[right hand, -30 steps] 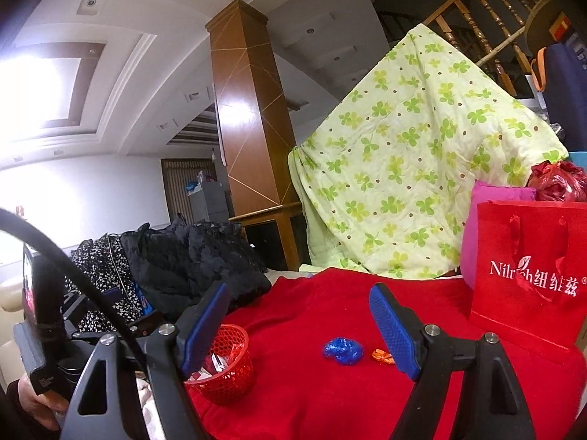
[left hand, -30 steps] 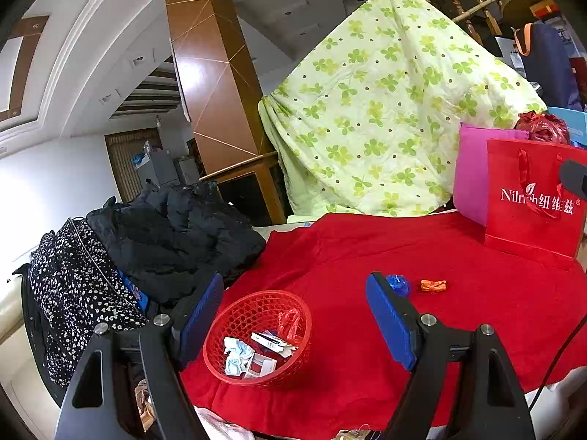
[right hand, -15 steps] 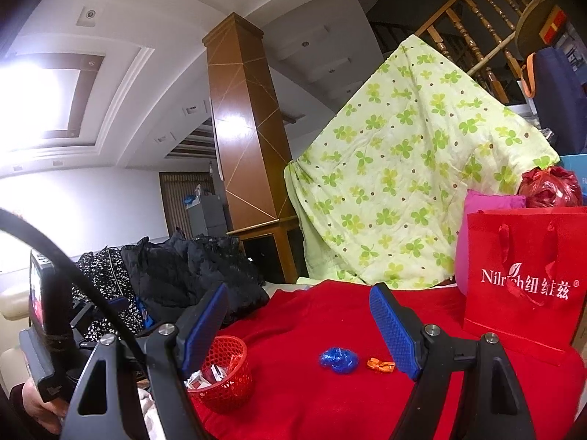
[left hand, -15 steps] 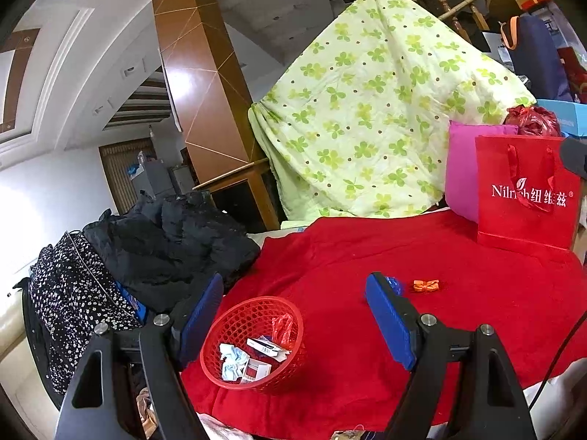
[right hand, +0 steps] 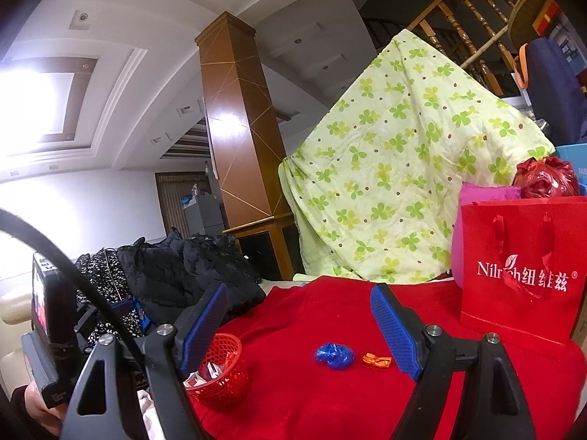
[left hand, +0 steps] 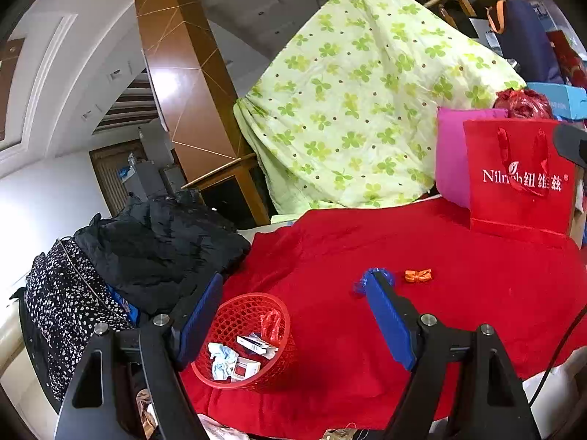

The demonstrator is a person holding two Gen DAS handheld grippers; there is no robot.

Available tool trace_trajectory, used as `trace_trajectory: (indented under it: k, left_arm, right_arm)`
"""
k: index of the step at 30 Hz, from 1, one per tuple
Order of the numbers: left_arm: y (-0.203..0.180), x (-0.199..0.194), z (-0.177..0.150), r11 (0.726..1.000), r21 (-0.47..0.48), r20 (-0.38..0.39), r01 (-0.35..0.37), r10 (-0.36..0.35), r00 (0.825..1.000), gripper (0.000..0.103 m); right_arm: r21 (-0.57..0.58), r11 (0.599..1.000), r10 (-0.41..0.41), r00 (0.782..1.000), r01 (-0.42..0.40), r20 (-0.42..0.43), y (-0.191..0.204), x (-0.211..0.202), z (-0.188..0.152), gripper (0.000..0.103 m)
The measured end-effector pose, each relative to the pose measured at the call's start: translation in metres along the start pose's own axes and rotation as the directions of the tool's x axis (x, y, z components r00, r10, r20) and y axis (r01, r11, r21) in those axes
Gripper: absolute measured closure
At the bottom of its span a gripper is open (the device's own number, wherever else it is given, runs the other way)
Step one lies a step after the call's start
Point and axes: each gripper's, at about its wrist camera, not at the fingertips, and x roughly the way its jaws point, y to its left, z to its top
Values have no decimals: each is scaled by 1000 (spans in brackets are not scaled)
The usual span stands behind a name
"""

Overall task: Collect trash
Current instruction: 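Pull both tools back toward the blue plastic wad and orange wrapper, then grasp blue plastic wad with left tool while right tool grasps orange wrapper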

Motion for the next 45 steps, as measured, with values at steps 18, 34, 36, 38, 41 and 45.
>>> trace_trajectory:
  k: [18, 34, 36, 38, 41, 45]
  left_arm:
    - [-38, 38, -11, 996, 51, -101, 74, -68, 993, 22]
    - [-62, 153, -76, 993, -1, -408, 119, -109, 906, 22]
    - [-64, 163, -78, 992, 0, -424, 126, -114, 899, 22]
    - [-67, 175, -80, 992, 4, -437, 128, -114, 893, 22]
    - [-69, 192, -80, 991, 2, -455, 134, -118, 883, 22]
    - [-74, 222, -74, 990, -7, -479, 141, -128, 869, 22]
  right_arm:
    - [86, 995, -42, 997, 47, -61, -50, 16, -21, 20]
    - [200, 965, -116, 959, 171, -258, -124, 80, -79, 20]
    - [209, 961, -110, 947, 179, -303, -131, 97, -92, 20]
    - [219, 959, -96, 933, 181, -348, -139, 117, -105, 20]
    - [234, 955, -72, 910, 180, -408, -150, 146, -124, 20]
    - [260, 949, -36, 879, 180, -475, -172, 192, -145, 20]
